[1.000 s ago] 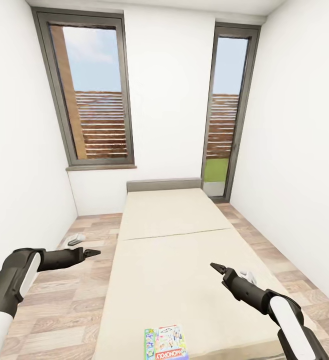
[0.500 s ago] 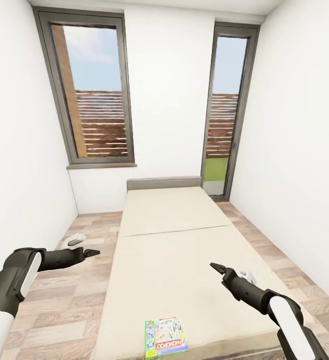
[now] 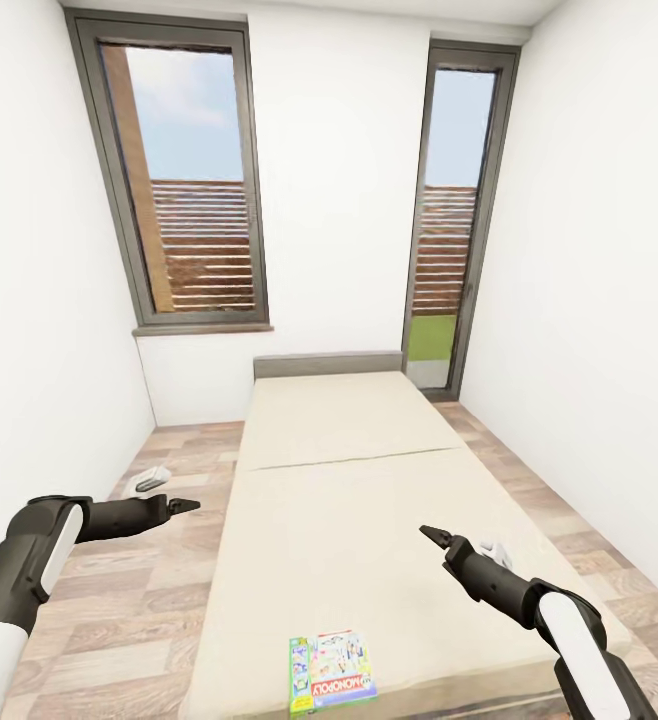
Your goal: Put all the toys in the child's room - the three board games (two on the bed and one on the table), the two jigsaw puzzles on the table, and the tennis ball on the table - inside the toy box on the table in the child's room.
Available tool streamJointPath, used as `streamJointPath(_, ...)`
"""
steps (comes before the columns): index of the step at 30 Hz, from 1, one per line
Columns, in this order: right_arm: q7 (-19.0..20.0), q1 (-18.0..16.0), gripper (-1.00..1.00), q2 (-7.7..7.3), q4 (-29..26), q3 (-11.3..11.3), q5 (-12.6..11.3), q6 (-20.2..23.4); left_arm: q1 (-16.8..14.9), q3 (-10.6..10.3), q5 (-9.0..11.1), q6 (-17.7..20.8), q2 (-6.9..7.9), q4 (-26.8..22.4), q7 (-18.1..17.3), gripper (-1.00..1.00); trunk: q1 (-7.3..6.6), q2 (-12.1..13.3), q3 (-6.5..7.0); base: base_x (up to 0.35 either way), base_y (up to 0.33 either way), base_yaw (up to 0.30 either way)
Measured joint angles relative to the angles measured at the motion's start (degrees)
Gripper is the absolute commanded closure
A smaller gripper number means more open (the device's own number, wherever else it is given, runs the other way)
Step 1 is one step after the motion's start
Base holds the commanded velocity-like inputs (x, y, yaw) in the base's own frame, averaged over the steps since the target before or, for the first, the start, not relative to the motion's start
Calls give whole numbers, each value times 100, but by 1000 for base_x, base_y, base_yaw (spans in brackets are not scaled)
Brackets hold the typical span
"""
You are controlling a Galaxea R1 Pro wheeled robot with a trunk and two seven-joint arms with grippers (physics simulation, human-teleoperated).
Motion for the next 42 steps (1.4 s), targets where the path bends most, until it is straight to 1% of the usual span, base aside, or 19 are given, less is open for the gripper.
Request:
streamJointPath(20,0,0,-100,13,0,-15,8,-7,0,0,0,-8,0,0,-12,-100,440,-803,-360,-1,0,0)
streamJointPath(30,0,0,-100,16,0,-32,-6,-8,0,2,2,-9,0,0,-21,-100,661,-1204,-539,-171,0,0)
streamJointPath(42,0,0,-100,22,1,-35,-23,-8,0,2,9,-8,0,0,-29,-100,923,-1686,-755,-24,0,0)
